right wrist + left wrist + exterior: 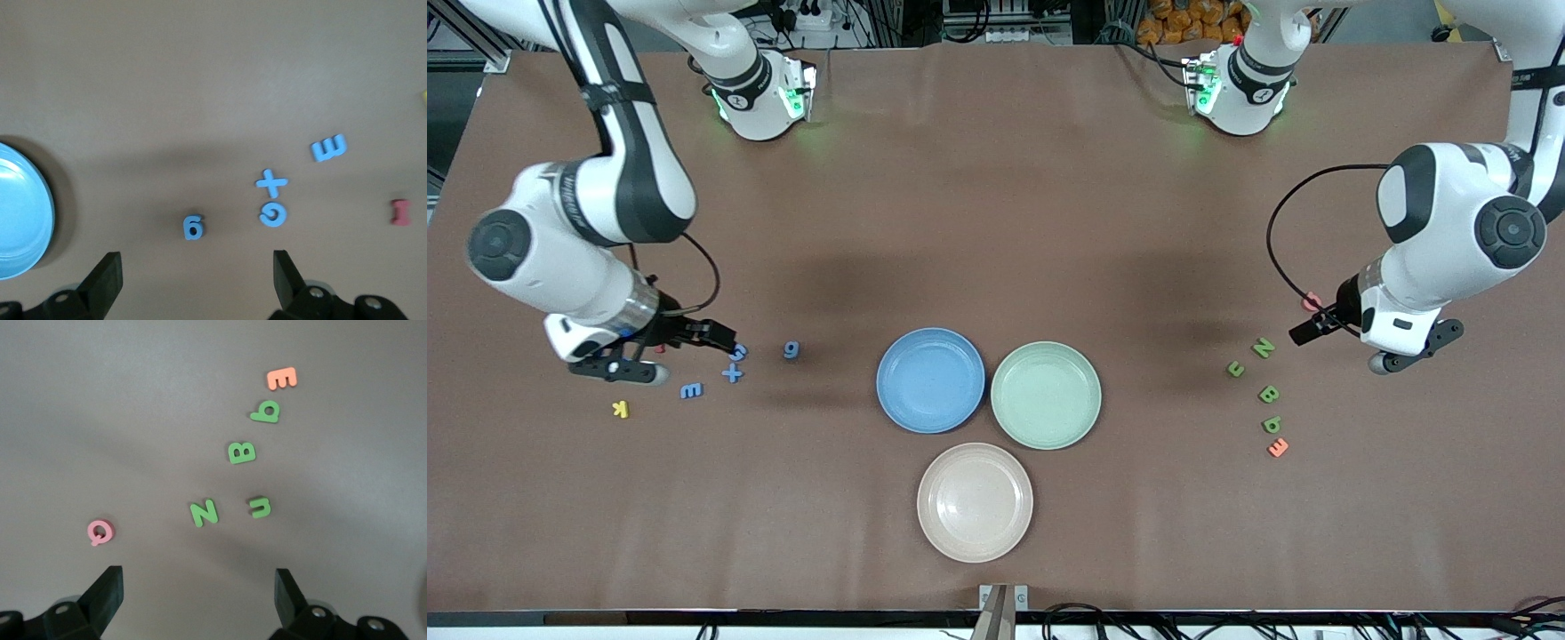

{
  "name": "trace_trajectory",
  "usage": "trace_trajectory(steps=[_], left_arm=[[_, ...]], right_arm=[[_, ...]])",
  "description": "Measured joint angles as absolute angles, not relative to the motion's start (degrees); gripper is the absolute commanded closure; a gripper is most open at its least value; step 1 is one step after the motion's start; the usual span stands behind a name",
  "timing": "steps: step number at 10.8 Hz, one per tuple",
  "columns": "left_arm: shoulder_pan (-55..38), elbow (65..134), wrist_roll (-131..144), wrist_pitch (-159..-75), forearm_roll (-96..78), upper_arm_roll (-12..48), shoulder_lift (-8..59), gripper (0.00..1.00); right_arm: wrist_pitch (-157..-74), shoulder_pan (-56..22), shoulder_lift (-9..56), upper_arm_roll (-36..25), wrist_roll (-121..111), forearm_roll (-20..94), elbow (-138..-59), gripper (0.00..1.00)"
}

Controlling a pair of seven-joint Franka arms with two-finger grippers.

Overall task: Sort letters by color into matching plates
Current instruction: 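Lower the right gripper to the blue 6 while the left gripper reaches the green B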

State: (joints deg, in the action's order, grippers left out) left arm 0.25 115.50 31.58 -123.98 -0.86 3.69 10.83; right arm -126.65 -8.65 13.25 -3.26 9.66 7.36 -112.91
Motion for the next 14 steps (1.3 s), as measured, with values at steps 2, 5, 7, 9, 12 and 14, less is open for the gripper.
trace_trajectory(steps=[2, 5, 7, 9, 12, 14], left_arm=[[0.0, 117.0, 37.3, -126.6, -0.9, 3.7, 12.2, 0.00], [-1.2, 117.7, 44.9, -129.9, -0.1, 4.0, 15.8, 0.00], [-1.6, 117.8, 47.3, -131.7, 0.0, 4.0, 17.8, 0.00], [-1.6, 118.4, 47.5, -134.0, 3.0, 4.0, 19.1, 0.00], [-1.6, 118.2, 47.5, -138.4, 7.1, 4.0, 21.7, 0.00], [-1.5, 115.4, 47.5, -139.5, 7.3, 3.9, 25.3, 0.00]], right_arm=[[-131.4, -9.1, 15.2, -2.4, 9.7, 9.0, -116.0, 0.00], [-137.0, -9.8, 20.2, -1.4, 9.7, 9.3, -116.9, 0.00], [-138.9, -9.9, 22.7, -1.4, 9.6, 9.3, -117.0, 0.00], [-140.6, -10.2, 24.2, -1.3, 9.4, 8.8, -117.0, 0.00], [-142.7, -10.6, 25.6, -1.2, 8.2, 7.3, -118.4, 0.00], [-146.8, -10.6, 26.3, -1.2, 7.4, 6.5, -121.3, 0.00]])
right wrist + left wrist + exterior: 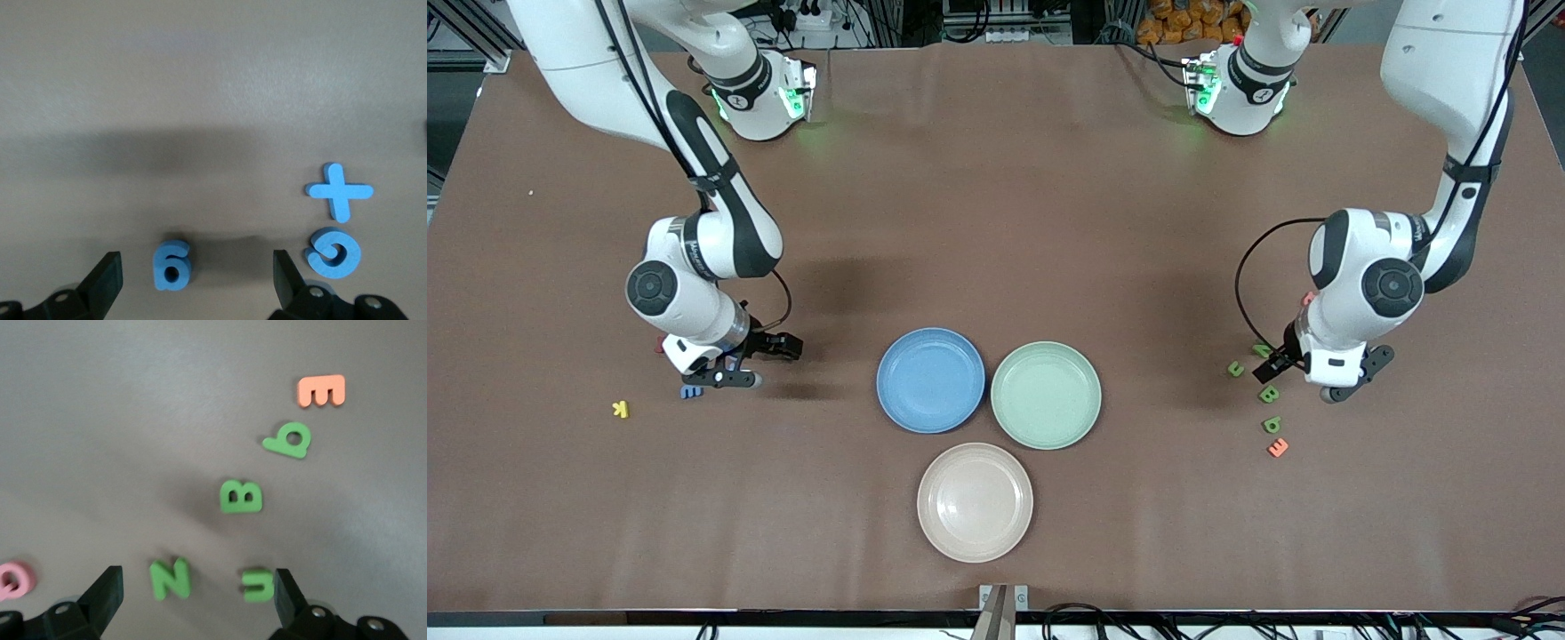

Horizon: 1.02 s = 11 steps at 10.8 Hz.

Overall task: Sort letters by color into matching plates
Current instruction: 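Lower the right gripper to the blue 6 while the left gripper reaches the green B, then close the right gripper on the blue 6 while the left gripper grasps the B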

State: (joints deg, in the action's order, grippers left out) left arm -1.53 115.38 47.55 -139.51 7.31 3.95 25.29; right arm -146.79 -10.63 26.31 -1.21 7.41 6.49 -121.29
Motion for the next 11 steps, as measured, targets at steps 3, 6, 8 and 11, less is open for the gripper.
trace_trajectory(steps=[3, 6, 8, 11], left_arm=[[-1.2, 108.6, 52.8, -139.7, 7.3, 3.8, 31.6, 0.00], [-0.8, 104.3, 55.3, -139.7, 5.2, 3.9, 35.7, 0.00], [-0.8, 103.8, 55.5, -139.7, 5.1, 3.9, 37.0, 0.00], [-0.8, 103.7, 55.5, -139.7, 5.1, 3.9, 37.7, 0.00]], right_arm=[[-149.2, -10.7, 27.2, -0.5, 7.1, 6.4, -122.9, 0.00], [-150.3, -11.1, 27.5, -0.3, 7.0, 5.0, -123.6, 0.22], [-151.6, -11.1, 27.4, -0.2, 7.0, 3.5, -124.8, 0.36], [-151.8, -11.3, 26.9, -0.2, 7.0, 3.3, -125.1, 0.50]])
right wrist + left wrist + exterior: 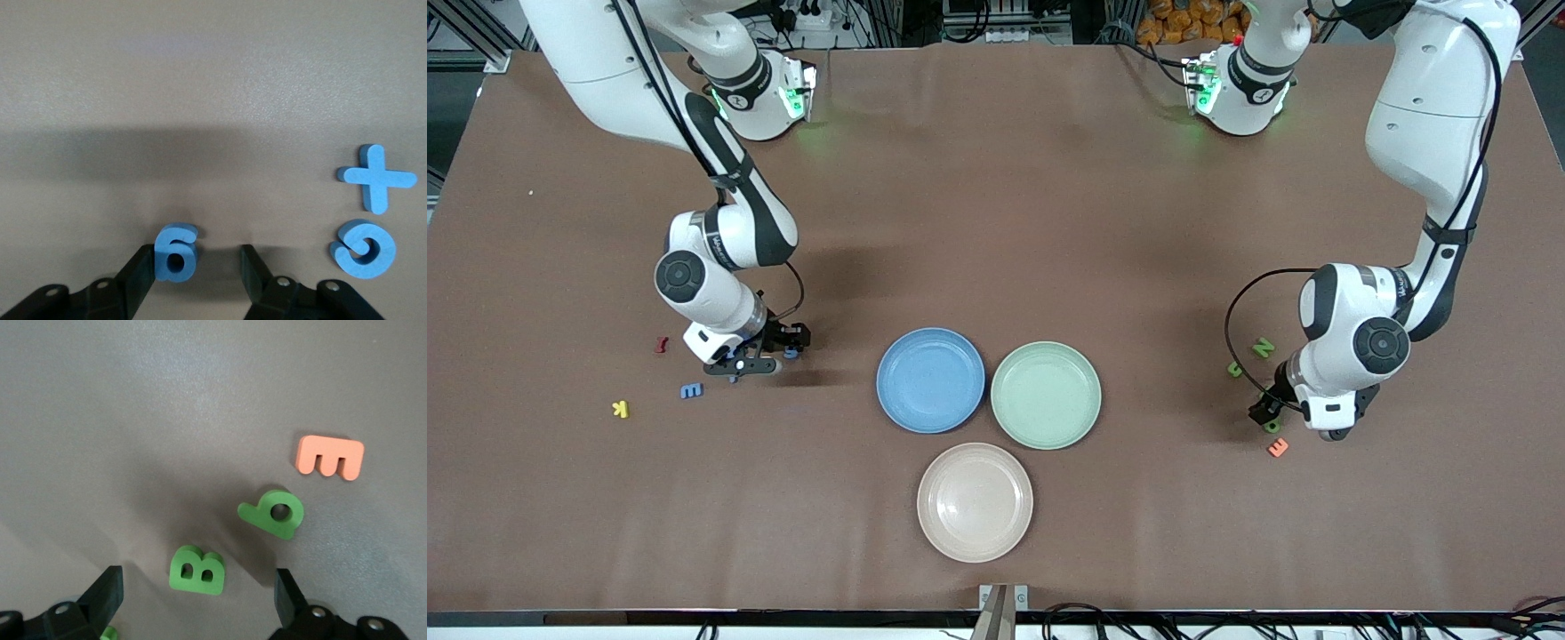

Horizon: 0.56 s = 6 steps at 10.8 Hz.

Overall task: Sort letters by color into matching plates
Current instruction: 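Close the right gripper on the blue 6 while the left gripper grasps the B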

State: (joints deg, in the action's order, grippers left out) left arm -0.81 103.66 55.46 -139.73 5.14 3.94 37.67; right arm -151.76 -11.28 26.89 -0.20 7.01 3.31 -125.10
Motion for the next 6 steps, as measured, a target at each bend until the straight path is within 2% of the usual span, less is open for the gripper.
trace_trajectory(steps=[2, 3, 4, 5, 6], left_arm=[[-0.8, 103.7, 55.5, -139.7, 5.1, 3.9, 37.9, 0.00], [-0.8, 103.7, 55.5, -139.7, 5.1, 3.9, 38.0, 0.04], [-0.8, 103.7, 55.5, -139.7, 5.1, 3.9, 38.0, 0.83], [-0.8, 103.7, 55.5, -139.7, 5.1, 3.9, 38.1, 1.00], [-0.8, 103.7, 55.5, -139.7, 5.1, 3.9, 38.1, 1.00]], right_arm=[[-151.8, -11.3, 26.8, -0.1, 7.0, 3.3, -125.2, 0.52], [-151.8, -11.3, 26.7, 0.0, 7.0, 3.3, -125.2, 0.52], [-151.8, -11.3, 26.7, 0.1, 7.0, 3.3, -125.2, 0.53], [-151.8, -11.4, 26.7, 0.2, 7.0, 3.3, -125.2, 0.53], [-151.9, -11.4, 26.7, 0.2, 7.1, 3.3, -125.2, 0.53]])
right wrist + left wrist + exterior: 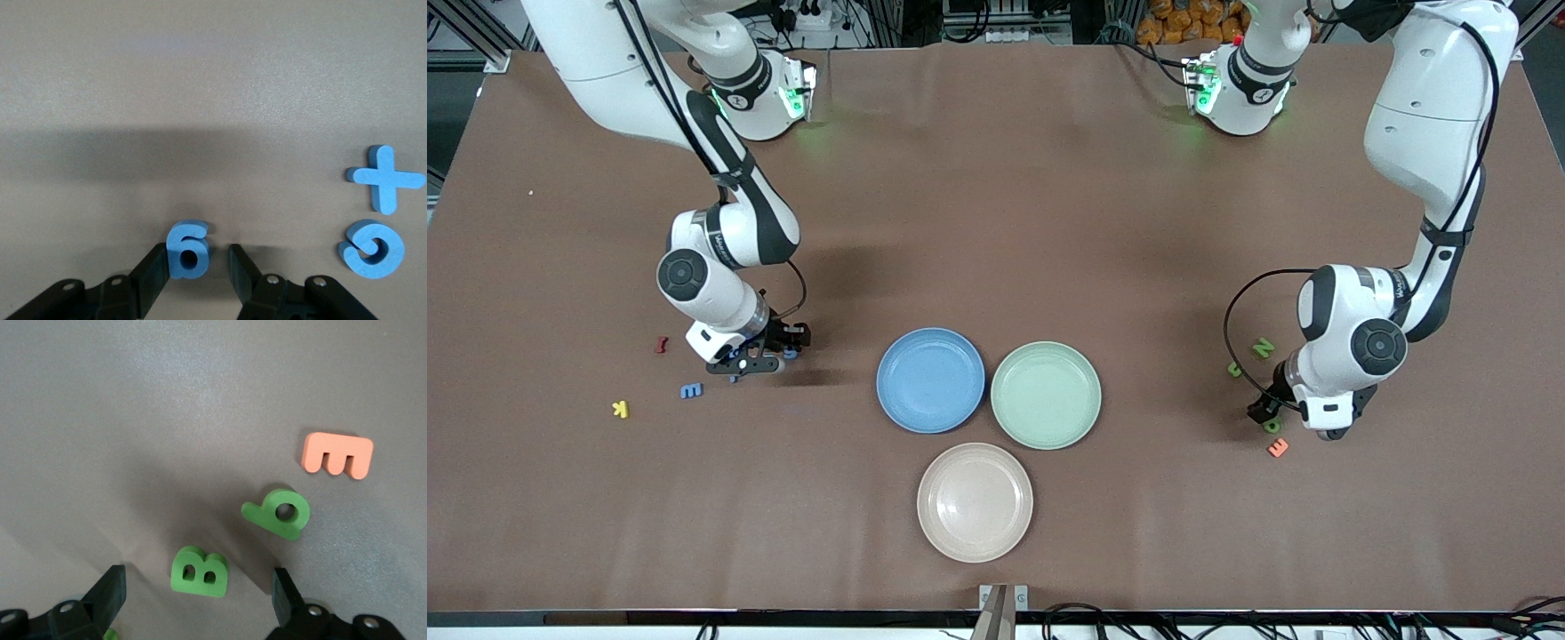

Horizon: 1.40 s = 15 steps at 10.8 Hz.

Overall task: Sort letters by color into matching plates
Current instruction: 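Close the right gripper on the blue 6 while the left gripper grasps the B, then carry the 6 to the blue plate while the left gripper carries B to green plate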

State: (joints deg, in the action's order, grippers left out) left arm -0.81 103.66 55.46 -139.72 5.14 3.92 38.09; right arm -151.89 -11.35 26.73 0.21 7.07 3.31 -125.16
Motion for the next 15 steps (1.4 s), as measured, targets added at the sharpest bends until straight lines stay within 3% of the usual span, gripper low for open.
trace_trajectory(steps=[4, 9, 15], left_arm=[[-0.5, 103.1, 55.5, -139.7, 5.1, 3.9, 38.0, 1.00], [-0.7, 102.9, 55.5, -139.6, 5.1, 4.0, 37.7, 1.00], [-8.9, 97.5, 64.3, -139.3, 5.0, 4.8, 37.6, 1.00]], right_arm=[[-152.1, -11.4, 26.7, 0.4, 7.1, 3.4, -125.2, 0.58], [-152.6, -11.4, 26.7, 0.6, 7.2, 3.4, -125.1, 0.75], [-152.7, -11.5, 26.2, 0.8, 7.3, 3.4, -124.8, 0.80]])
